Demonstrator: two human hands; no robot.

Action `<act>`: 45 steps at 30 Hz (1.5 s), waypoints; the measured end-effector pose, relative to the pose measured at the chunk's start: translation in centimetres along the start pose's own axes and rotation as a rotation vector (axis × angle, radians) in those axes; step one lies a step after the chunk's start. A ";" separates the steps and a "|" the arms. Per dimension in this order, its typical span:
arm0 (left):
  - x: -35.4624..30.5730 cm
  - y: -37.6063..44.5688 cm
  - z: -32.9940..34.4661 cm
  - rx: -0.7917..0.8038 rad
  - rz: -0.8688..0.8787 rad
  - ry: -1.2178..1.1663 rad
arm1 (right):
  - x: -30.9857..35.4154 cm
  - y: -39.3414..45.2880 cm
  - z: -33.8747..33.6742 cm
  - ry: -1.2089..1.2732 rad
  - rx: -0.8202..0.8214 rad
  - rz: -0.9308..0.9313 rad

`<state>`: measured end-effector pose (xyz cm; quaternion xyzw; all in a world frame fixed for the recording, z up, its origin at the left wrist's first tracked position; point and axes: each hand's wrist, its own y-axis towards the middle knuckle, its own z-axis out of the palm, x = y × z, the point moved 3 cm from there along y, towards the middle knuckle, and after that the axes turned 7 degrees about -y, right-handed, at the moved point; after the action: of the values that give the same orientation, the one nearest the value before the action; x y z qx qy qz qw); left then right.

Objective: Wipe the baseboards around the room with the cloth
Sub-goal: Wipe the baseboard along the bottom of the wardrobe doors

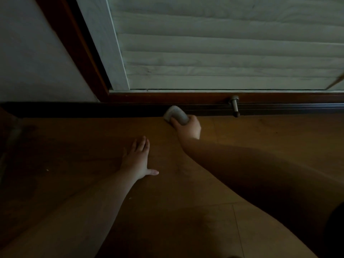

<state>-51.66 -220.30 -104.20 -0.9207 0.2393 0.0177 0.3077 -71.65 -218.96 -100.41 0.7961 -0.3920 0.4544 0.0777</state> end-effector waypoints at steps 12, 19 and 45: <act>-0.3 0.0 -0.2 0.027 -0.022 -0.018 | 1.5 4.5 -4.8 -0.184 -0.032 -0.106; -0.3 -0.1 -0.2 0.026 -0.031 0.000 | 0.5 6.5 -9.6 -0.402 -0.096 -0.101; -3.6 -0.2 -1.4 -0.017 0.104 0.108 | -0.7 1.7 -17.4 -0.491 0.089 -0.188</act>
<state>-54.91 -219.43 -102.30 -0.9092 0.3030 -0.0142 0.2852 -84.54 -211.39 -91.40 0.9180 -0.3033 0.2552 -0.0130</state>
